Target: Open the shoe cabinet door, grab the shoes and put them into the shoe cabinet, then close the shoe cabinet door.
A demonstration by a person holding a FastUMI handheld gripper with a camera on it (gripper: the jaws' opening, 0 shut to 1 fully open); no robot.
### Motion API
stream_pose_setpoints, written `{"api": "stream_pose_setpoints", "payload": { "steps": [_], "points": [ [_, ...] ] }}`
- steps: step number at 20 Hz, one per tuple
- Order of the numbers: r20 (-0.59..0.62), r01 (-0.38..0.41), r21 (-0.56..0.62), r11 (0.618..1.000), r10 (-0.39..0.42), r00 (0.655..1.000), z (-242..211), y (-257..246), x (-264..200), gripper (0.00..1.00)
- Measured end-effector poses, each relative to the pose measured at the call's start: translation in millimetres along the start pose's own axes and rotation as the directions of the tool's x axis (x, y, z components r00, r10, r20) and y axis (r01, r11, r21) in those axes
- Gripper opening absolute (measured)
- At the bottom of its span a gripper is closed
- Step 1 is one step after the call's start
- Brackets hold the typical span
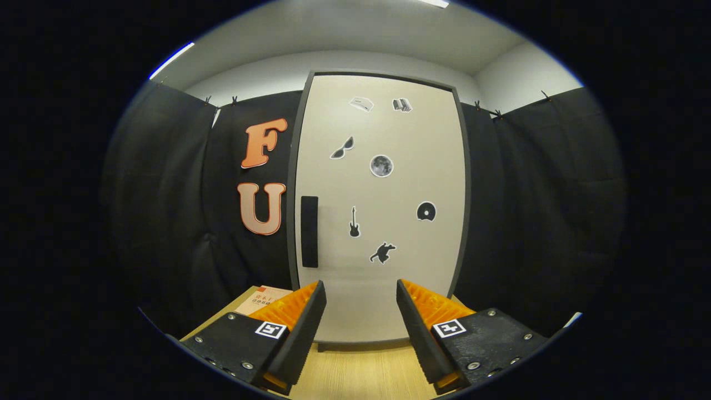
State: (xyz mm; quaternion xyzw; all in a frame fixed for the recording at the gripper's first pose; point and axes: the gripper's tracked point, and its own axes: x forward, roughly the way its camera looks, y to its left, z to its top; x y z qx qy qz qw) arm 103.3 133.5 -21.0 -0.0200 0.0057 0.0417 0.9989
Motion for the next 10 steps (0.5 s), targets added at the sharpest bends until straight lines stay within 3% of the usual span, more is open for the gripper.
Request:
{"api": "stream_pose_setpoints", "payload": {
  "steps": [6, 10],
  "points": [
    [0.019, 0.022, 0.030, 0.999, -0.022, 1.000, 3, -19, -49, 0.83],
    [0.045, 0.028, 0.038, 0.999, -0.029, 0.999, 10, -26, -71, 0.91]
  ]
}}
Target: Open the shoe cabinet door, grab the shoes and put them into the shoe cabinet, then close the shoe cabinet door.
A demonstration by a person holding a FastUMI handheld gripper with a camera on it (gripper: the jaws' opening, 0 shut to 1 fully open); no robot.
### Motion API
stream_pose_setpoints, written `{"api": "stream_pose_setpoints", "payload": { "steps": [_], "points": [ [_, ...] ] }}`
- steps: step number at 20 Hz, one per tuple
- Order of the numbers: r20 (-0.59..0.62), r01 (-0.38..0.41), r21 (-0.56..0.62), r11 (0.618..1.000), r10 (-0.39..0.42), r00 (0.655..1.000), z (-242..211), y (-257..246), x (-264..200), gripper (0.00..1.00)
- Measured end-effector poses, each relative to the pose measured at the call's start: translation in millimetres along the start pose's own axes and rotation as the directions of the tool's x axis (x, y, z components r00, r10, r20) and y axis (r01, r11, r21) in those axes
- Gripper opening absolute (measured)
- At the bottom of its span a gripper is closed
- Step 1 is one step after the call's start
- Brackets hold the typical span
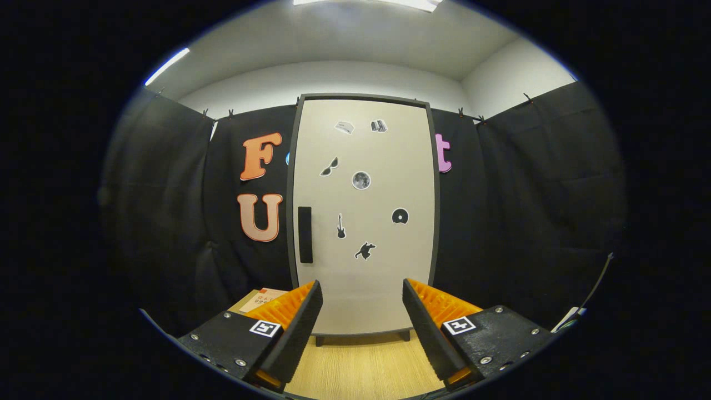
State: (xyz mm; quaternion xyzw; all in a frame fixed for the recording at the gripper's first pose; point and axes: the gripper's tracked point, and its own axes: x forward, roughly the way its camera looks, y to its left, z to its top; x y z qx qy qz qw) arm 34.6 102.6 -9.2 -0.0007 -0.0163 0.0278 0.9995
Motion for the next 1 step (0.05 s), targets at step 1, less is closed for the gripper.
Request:
{"api": "stream_pose_setpoints", "payload": {
  "steps": [1],
  "points": [
    [-0.001, -0.001, 0.002, 1.000, 0.001, 1.000, -0.2, -1.0, -1.2, 0.92]
  ]
}}
